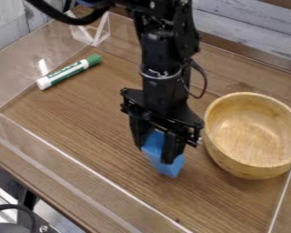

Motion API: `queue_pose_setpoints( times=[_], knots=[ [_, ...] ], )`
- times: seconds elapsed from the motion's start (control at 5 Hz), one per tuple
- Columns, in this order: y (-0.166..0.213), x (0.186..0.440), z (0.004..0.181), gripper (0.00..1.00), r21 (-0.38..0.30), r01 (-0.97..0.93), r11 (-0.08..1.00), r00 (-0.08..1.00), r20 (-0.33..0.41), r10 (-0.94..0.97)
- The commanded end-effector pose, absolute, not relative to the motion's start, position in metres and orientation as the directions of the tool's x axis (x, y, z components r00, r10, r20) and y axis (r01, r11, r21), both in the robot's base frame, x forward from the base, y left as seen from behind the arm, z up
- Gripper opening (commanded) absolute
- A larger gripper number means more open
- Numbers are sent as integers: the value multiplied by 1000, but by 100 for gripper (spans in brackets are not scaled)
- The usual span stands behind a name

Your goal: Remove the blue block from inside the brown bowl and put it on the table

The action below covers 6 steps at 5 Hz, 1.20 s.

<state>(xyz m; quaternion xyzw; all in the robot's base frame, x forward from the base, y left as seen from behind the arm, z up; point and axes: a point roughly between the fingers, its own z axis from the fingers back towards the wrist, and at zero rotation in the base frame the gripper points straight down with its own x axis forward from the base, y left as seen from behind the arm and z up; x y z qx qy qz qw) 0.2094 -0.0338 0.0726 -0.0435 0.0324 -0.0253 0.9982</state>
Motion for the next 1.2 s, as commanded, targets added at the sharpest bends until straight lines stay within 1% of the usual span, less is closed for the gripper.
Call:
queue_pose_setpoints(
  times=[0.0,0.2,0.4,0.8,1.0],
  knots=[
    [-33,216,76,0,-93,39,995,999,-34,-42],
    [-33,217,74,0,-96,38,995,998,-38,-42],
    [-32,218,76,100,-101,36,994,999,-32,-39],
    [-29,221,89,100,-112,31,993,999,-23,-34],
    [-27,223,99,100,-115,27,993,1000,-11,-29]
  ],
)
